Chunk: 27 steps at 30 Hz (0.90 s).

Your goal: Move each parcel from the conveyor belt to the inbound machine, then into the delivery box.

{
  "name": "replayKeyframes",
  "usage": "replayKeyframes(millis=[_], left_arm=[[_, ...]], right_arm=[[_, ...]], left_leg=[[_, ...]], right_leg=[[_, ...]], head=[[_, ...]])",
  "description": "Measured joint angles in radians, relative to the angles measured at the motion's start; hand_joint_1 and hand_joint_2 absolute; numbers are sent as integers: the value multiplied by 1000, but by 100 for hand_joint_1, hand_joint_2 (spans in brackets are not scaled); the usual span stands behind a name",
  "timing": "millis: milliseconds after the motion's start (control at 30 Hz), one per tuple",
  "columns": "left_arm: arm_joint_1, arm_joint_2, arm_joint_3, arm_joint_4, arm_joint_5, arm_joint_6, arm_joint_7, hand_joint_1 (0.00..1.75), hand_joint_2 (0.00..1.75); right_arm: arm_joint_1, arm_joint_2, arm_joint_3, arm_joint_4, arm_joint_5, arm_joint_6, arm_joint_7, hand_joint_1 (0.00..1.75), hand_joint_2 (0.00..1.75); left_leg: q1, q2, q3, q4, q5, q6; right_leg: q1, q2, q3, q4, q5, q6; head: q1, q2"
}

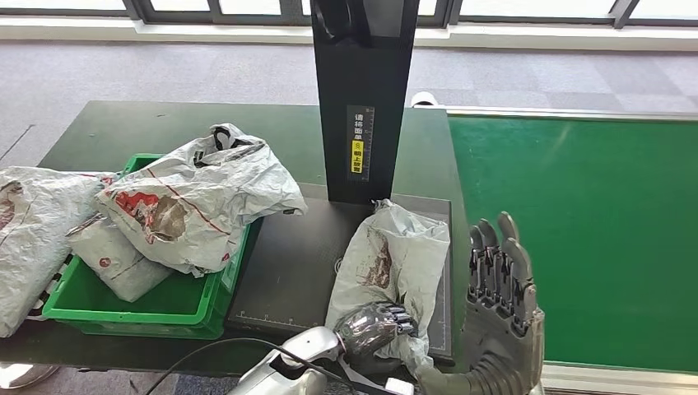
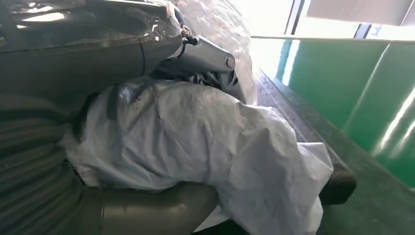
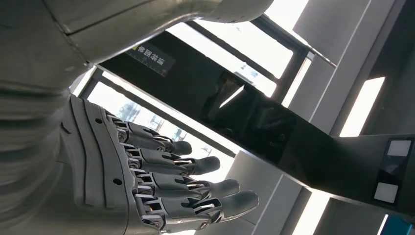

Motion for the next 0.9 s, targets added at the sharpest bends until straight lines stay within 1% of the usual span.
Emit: replayKeyframes(millis=[267, 900], left_arm=[[10, 6, 1, -29, 8, 9, 4, 175, 175], [10, 6, 8, -39, 9, 10, 4, 175, 175]], right_arm=[[1, 0, 0, -2, 1, -3, 2, 0, 175], [1, 0, 0, -2, 1, -3, 2, 0, 175]], left_leg=[[0, 0, 0, 0, 1, 0], [0, 0, 0, 0, 0, 0]], right_leg=[[0, 0, 0, 0, 1, 0], [0, 0, -1, 0, 0, 0]], head=[[0, 0], [0, 0]])
